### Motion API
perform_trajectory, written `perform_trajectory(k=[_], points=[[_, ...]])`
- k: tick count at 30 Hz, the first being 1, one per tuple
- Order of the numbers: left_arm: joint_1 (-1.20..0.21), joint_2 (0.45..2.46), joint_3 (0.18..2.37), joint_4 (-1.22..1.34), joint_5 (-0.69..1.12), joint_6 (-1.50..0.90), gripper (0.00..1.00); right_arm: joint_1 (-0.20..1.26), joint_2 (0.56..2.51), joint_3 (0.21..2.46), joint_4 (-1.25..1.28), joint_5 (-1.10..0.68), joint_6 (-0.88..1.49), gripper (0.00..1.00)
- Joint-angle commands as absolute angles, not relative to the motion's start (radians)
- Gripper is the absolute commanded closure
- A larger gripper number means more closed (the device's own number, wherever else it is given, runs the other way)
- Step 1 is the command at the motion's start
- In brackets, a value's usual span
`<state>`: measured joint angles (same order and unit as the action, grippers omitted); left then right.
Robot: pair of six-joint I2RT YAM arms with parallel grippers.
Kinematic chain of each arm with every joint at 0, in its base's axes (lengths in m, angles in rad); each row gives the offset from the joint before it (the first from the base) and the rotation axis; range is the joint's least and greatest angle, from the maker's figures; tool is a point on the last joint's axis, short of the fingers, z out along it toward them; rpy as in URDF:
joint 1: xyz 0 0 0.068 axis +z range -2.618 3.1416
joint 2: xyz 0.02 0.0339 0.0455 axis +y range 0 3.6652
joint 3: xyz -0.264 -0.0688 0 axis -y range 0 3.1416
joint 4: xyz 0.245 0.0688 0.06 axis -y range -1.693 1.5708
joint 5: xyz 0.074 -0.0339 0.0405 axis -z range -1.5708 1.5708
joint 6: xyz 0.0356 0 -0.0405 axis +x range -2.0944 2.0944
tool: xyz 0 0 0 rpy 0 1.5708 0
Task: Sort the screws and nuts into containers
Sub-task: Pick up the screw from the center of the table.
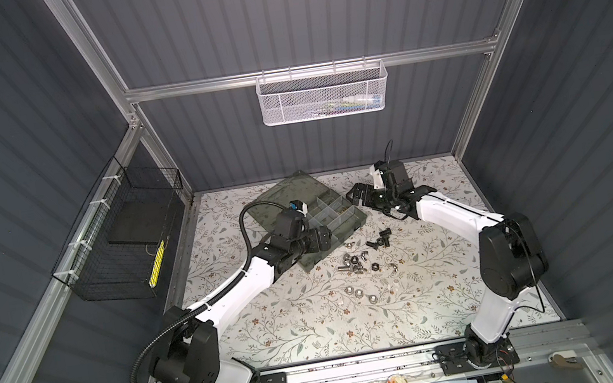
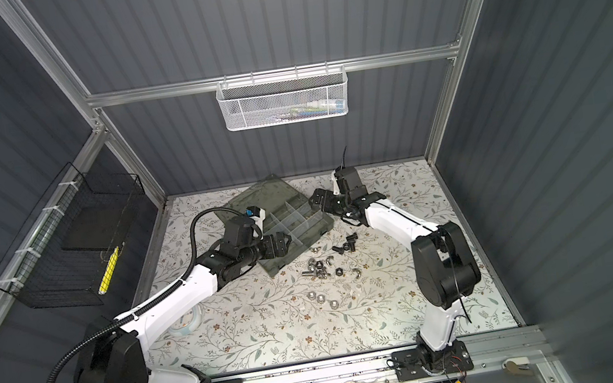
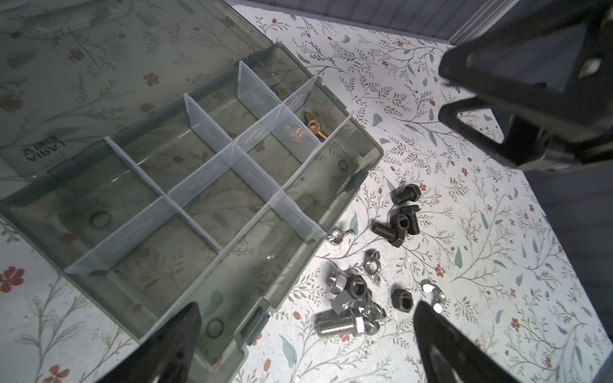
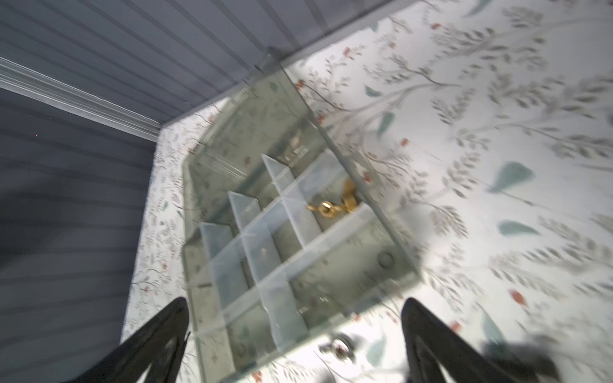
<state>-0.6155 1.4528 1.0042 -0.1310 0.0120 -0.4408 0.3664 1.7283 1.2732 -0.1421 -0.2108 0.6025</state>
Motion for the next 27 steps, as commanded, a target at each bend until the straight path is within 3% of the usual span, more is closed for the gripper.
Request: perform_trajectory(k=[1, 12, 18, 27], points=[[-0.629, 1.431, 0.969, -0.060, 0.070, -0.469, 0.00, 0.354, 1.644, 1.161, -0.189, -0.103, 0.547, 0.01], [-0.725, 1.523, 0.938, 0.089, 0.096, -0.505, 0.00, 0.307, 1.574, 0.864, -0.160, -0.079, 0.577, 0.05], [-0.734, 1.543, 0.920, 0.115, 0.114, -0.526, 0.00, 0.307, 1.625, 0.838, -0.139, -0.071, 0.583, 0.32], [-0.733, 1.531, 0.908, 0.107, 0.098, -0.520, 0.00, 0.305, 1.691, 0.903, -0.174, -0.030, 0.555, 0.47]])
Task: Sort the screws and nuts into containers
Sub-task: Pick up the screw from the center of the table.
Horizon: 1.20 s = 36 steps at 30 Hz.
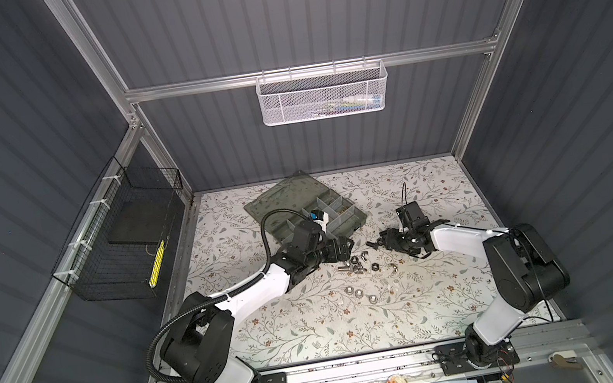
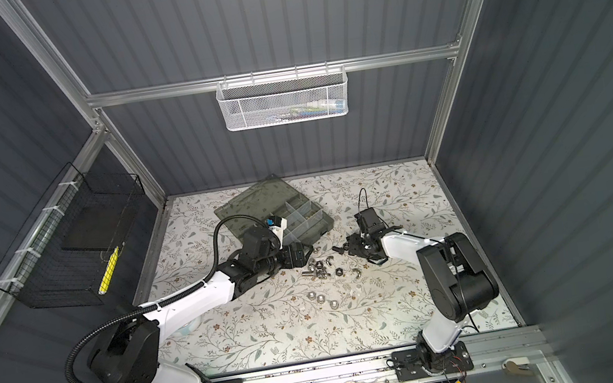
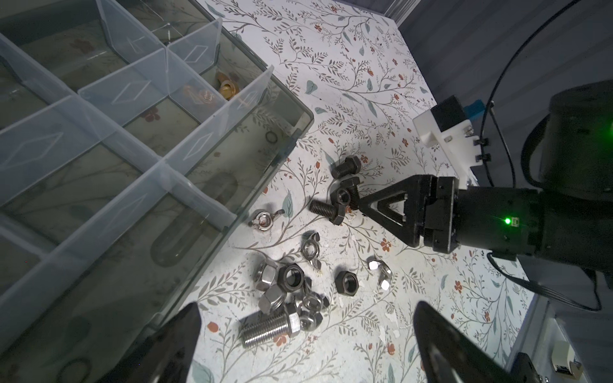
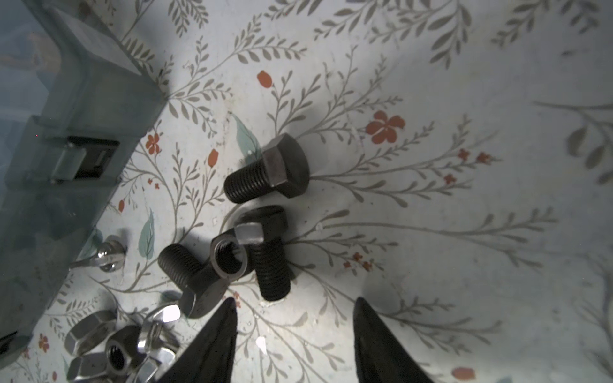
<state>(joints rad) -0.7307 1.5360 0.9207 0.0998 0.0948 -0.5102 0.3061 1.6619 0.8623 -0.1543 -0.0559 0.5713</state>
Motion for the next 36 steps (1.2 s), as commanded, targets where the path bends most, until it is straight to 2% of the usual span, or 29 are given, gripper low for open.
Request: perform_trajectory(k=[1, 4, 19, 36], points=[[-0.734, 1.532, 0.908, 0.107, 0.097, -0.520, 0.00, 0.304, 1.701, 0.911, -0.178, -0.027, 0.553, 0.49], [-0.733, 1.535, 0.911, 0.107, 0.100, -0.519, 0.00, 0.304, 1.725, 0.924, -0.171, -0.022, 0.552, 0.52], [-0.736, 1.549, 0.946, 0.072, 0.091, -0.506, 0.00, 0.305, 1.760, 0.943, -0.154, -0.036, 0.535, 0.84], [-0.735, 1.546, 1.035, -0.034, 0.013, -0.444, 0.00, 0.314, 1.576, 0.977, -0.163, -0.160, 0.558, 0.88]])
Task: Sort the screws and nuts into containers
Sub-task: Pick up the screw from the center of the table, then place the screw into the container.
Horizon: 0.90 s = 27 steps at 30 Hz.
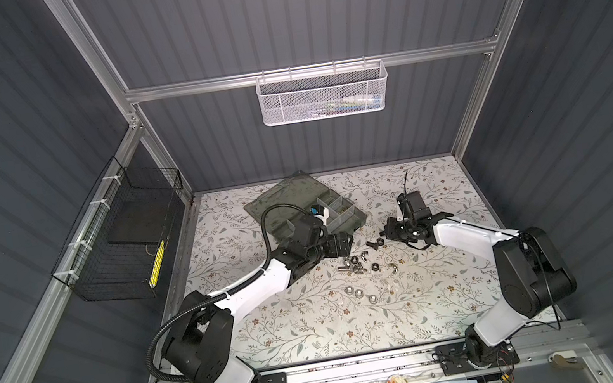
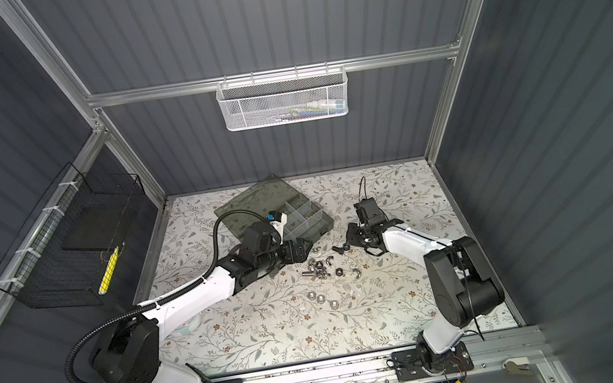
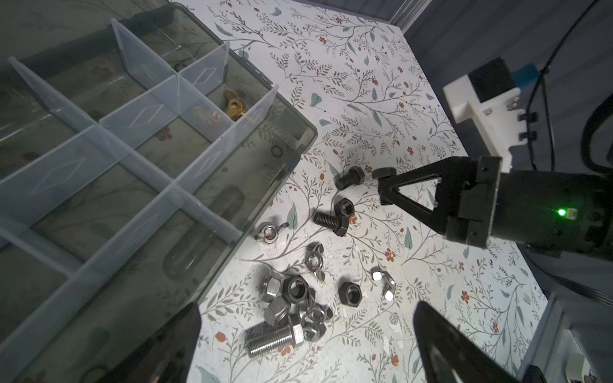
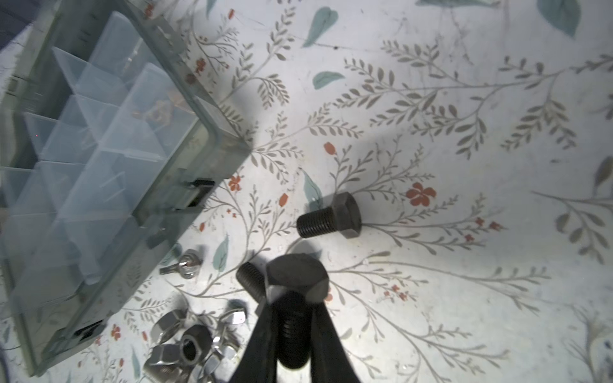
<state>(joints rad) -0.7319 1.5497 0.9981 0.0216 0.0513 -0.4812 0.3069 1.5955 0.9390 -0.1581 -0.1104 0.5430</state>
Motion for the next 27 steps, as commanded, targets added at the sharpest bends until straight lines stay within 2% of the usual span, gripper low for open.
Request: perform_trajectory(k=[1, 8, 22, 27], points=[[-0.734, 1.544, 1.042, -0.052, -0.004, -0.438, 0.00, 0.319, 1.575, 0.988, -0.160, -0.175, 0.568, 0.88], [-0.734, 1.530, 1.055, -0.094, -0.041, -0.425, 0.00, 0.373, 1.640, 1.109, -0.144, -0.208, 0.605, 0.88], [-0.730, 1.481, 0.991, -0.112, -0.074, -0.439, 0.00, 0.409, 1.887, 1.289, -0.066, -0.290, 0.698, 0.87], [-0.727, 1.477, 0.982, -0.115, -0.072, -0.439, 0.00, 0.413, 1.938, 1.318, -0.064, -0.293, 0.703, 0.84]])
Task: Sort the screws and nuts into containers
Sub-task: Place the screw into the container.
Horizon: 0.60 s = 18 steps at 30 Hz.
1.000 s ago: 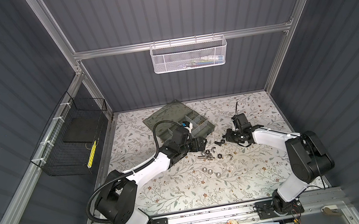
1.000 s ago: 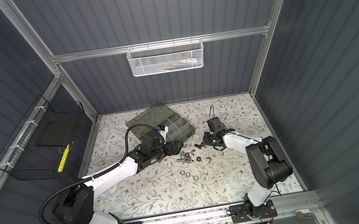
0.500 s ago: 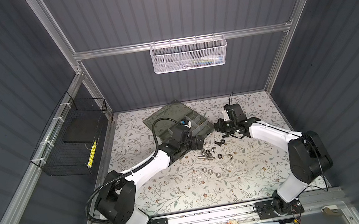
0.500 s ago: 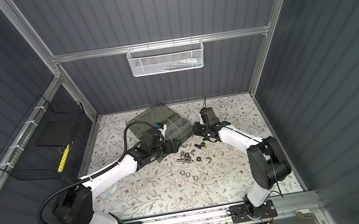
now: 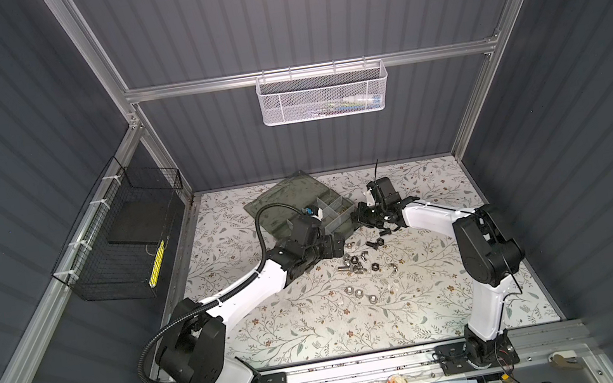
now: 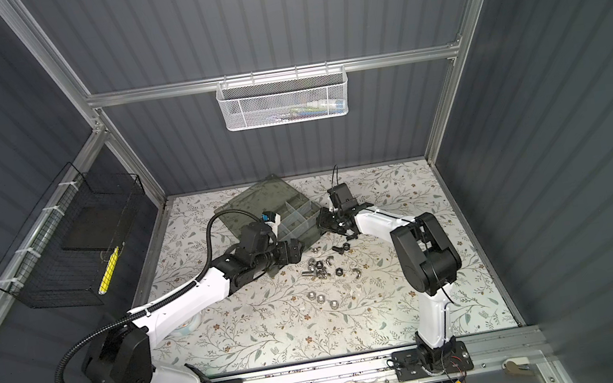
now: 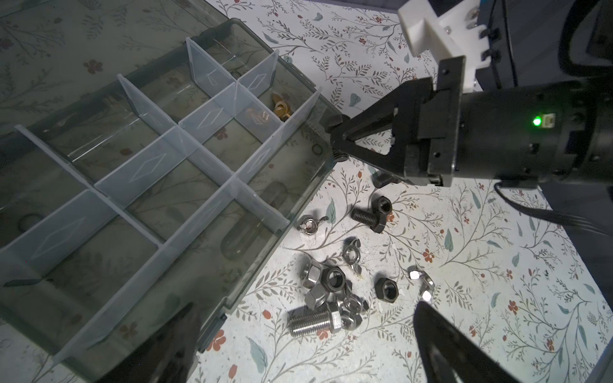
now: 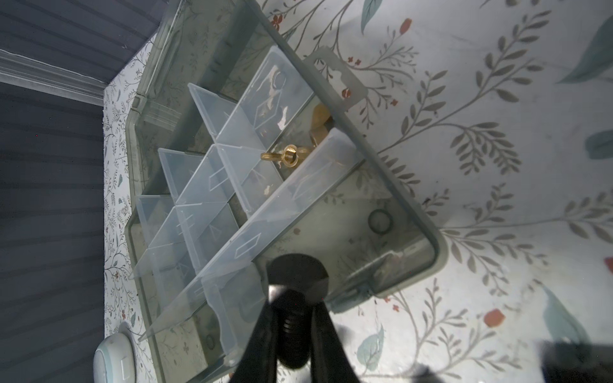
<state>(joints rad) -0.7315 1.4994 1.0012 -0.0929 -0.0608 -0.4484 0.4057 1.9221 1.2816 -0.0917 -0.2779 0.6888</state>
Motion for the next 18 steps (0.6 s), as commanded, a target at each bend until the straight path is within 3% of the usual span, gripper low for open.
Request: perform_trajectory(k=[1, 18], points=[[-0.727, 1.478, 0.982, -0.114, -0.072, -0.442, 0.00, 0.412, 1.947, 1.323, -0.064, -0.291, 0.703, 0.84], [-0.727, 1.484, 0.976, -0.125, -0.070, -0.443, 0.00, 0.411, 2.036, 1.376, -0.075, -0.293, 0.697, 0.69]])
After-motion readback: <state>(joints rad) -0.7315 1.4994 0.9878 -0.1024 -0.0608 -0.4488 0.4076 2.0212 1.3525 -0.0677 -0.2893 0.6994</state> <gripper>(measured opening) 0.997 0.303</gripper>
